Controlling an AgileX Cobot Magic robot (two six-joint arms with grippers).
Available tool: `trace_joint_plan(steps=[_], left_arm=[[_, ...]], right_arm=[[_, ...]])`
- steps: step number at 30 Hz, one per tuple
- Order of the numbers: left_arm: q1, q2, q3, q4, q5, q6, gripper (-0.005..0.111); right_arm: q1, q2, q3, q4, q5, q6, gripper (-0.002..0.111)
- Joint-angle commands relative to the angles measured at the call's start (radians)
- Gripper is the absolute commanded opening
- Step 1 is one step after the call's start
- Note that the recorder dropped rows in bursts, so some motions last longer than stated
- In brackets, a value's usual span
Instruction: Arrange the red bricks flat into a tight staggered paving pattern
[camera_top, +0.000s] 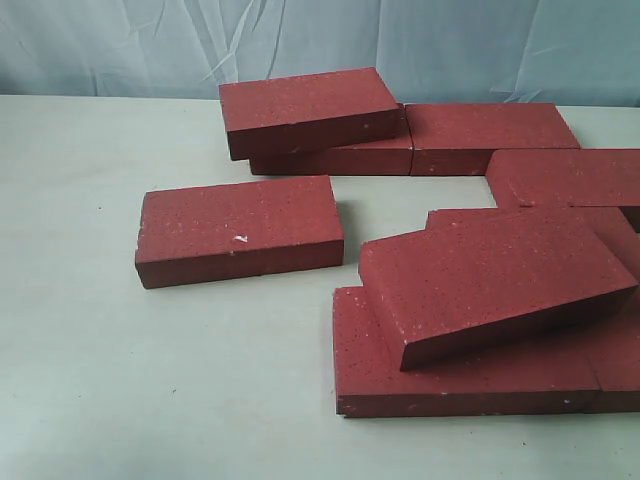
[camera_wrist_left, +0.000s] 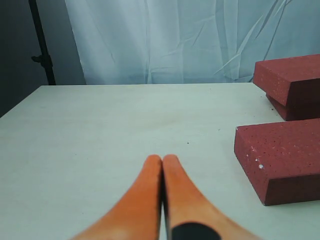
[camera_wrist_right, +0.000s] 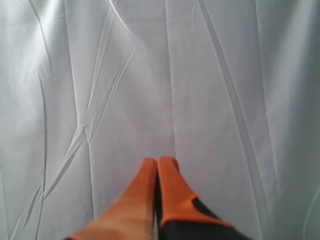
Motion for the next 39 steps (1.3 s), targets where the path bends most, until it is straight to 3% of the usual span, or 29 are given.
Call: trace_joint_plan(steps=[1, 6, 25, 39], left_arm=[[-0.006, -0.005, 0.005, 0.006, -0.002, 0.000, 0.000], [-0.006, -0.005, 0.005, 0.006, -0.002, 0.000, 0.000], [-0.006, -0.005, 0.005, 0.006, -0.002, 0.000, 0.000], [-0.006, -0.005, 0.005, 0.008, -0.004, 0.000, 0.000]], right_arm=[[-0.005, 0.018, -0.066, -0.003, 0.107, -0.007, -0.001], [-0.005, 0.071, -0.174, -0.003, 0.310, -0.007, -0.001], [-0.005, 0.328, -0.389, -0.003, 0.737, -0.007, -0.001], [-0.005, 0.391, -0.393, -0.006, 0.786, -0.007, -0.001]])
